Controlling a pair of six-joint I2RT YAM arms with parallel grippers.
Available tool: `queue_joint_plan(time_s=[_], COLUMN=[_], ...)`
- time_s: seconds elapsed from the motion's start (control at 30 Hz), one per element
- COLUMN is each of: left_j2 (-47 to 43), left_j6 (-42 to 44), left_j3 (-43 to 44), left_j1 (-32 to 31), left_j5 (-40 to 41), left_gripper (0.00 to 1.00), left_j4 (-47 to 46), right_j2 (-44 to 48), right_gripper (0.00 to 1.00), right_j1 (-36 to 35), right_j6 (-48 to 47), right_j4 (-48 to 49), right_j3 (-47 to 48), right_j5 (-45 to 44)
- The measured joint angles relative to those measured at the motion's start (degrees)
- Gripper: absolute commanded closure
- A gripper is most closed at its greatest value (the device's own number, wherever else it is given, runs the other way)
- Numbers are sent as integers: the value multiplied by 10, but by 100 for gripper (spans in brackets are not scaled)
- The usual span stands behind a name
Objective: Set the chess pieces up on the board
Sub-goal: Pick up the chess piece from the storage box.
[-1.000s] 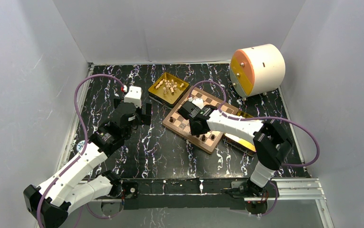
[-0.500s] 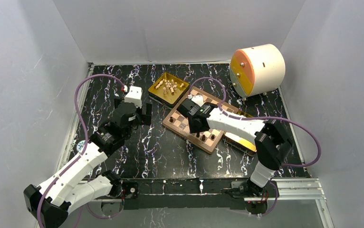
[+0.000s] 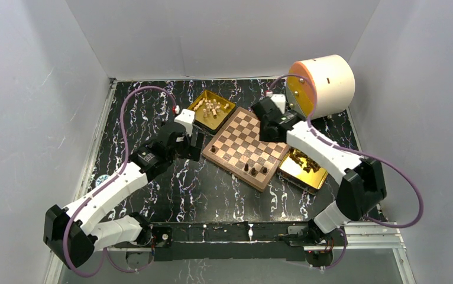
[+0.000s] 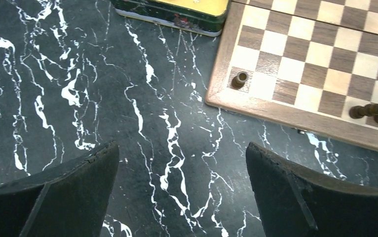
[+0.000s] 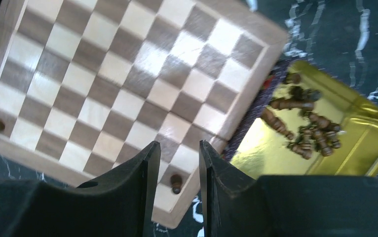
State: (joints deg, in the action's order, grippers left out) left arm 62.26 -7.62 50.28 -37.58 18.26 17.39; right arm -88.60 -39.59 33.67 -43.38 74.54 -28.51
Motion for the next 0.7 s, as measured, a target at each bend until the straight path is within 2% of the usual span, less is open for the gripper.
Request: queue_joint_plan(time_s=[0.1,0.37,0.7], left_j2=[11,53,47], left_j6=[-10,-23,-13], left_j3=[19,42,5], left_j1=[0,0,0], left_j5=[-16,-89,-84], left_gripper=[4,6,8], left_j4=[13,40,42], right_j2=[30,94,69], right_gripper=[58,60,62], right_j1=[47,174,289], right_j6=[-9,-24,-40], right_j4=[12,67,158], right_j3=[-12,-117,-163], right_j5=[-7,-18,17])
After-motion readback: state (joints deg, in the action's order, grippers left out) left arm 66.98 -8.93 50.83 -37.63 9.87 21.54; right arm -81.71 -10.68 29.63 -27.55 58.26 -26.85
